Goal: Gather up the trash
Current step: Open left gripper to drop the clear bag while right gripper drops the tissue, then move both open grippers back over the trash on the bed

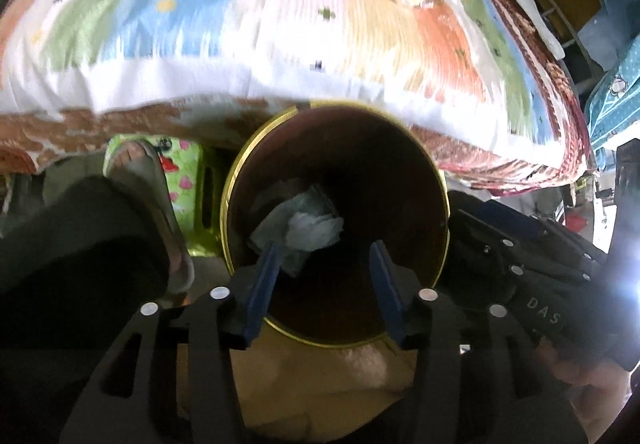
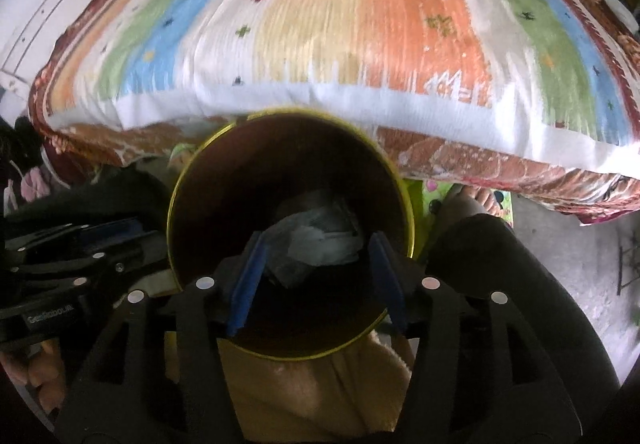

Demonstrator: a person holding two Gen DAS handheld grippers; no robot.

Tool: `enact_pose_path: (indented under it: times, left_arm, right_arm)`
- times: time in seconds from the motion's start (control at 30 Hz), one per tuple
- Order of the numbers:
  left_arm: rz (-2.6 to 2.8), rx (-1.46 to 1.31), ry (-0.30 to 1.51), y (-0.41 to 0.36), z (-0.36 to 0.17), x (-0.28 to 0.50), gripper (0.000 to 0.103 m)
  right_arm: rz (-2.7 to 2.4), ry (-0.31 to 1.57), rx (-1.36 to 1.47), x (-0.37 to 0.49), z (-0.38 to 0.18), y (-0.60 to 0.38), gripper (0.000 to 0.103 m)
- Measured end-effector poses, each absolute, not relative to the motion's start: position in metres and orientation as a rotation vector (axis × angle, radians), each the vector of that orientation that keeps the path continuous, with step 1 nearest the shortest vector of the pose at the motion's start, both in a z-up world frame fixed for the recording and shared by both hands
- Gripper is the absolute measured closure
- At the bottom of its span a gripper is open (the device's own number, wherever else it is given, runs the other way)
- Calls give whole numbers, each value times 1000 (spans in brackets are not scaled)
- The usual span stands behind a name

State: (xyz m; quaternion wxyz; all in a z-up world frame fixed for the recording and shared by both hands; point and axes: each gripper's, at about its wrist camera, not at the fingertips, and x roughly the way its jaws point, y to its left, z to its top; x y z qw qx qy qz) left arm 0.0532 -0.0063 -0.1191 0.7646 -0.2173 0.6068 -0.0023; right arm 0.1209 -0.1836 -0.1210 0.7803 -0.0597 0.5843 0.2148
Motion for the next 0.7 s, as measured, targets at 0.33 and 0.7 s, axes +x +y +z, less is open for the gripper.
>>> enact_pose_path:
  times: [0.33, 0.7]
  left_arm:
    - [58, -411, 1201, 19, -81, 79, 36]
    - [87, -416, 1097, 40, -53, 113, 18]
  right_arm:
    - [480, 1148, -116, 144, -86, -179, 37]
    - [500, 1002, -88, 178, -45, -183, 17]
